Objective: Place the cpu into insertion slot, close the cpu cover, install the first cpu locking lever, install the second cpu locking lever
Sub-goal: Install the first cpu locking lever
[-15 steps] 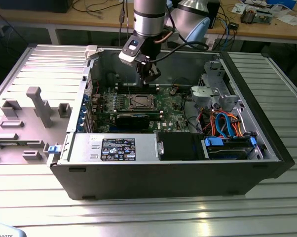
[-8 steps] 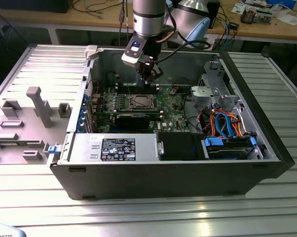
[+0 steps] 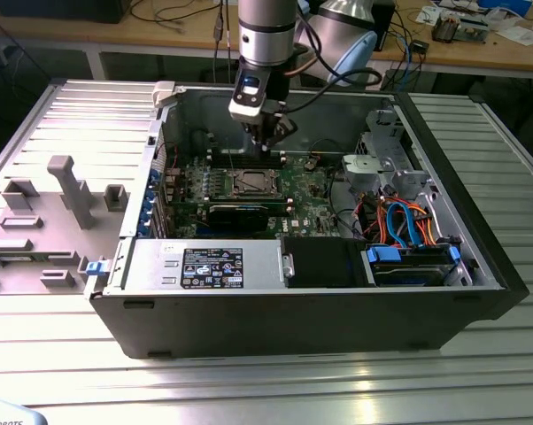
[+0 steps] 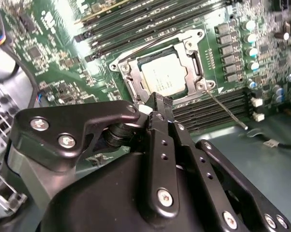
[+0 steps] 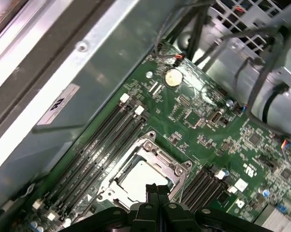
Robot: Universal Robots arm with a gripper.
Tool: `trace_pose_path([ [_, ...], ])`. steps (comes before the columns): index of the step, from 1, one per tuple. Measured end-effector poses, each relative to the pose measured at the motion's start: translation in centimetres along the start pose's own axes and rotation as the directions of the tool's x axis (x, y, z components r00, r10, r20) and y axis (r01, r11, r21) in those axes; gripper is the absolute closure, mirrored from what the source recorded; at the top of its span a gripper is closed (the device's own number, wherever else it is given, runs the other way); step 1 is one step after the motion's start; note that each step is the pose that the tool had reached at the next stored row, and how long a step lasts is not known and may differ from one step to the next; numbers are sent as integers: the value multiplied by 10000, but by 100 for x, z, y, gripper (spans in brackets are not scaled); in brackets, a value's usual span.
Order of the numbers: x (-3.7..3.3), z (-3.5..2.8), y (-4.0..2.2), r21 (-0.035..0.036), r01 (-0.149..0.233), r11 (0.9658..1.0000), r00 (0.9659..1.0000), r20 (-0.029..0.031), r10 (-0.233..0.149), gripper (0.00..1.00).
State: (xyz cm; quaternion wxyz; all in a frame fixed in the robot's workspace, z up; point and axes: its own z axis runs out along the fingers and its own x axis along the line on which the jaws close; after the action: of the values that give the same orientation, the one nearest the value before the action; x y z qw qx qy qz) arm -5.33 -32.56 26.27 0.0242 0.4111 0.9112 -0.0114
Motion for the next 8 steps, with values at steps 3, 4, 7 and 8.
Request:
trace_pose_path([
  [3,0,0,0,-19,362,9993,9993,0,-362,89],
  [4,0,0,0,-23,442,9990,9990,1,-442,89],
  [7,0,0,0,-26,469,9989,9989,1,-469,89],
  [8,0,0,0,-25,469,9989,9989,1,-469,89],
])
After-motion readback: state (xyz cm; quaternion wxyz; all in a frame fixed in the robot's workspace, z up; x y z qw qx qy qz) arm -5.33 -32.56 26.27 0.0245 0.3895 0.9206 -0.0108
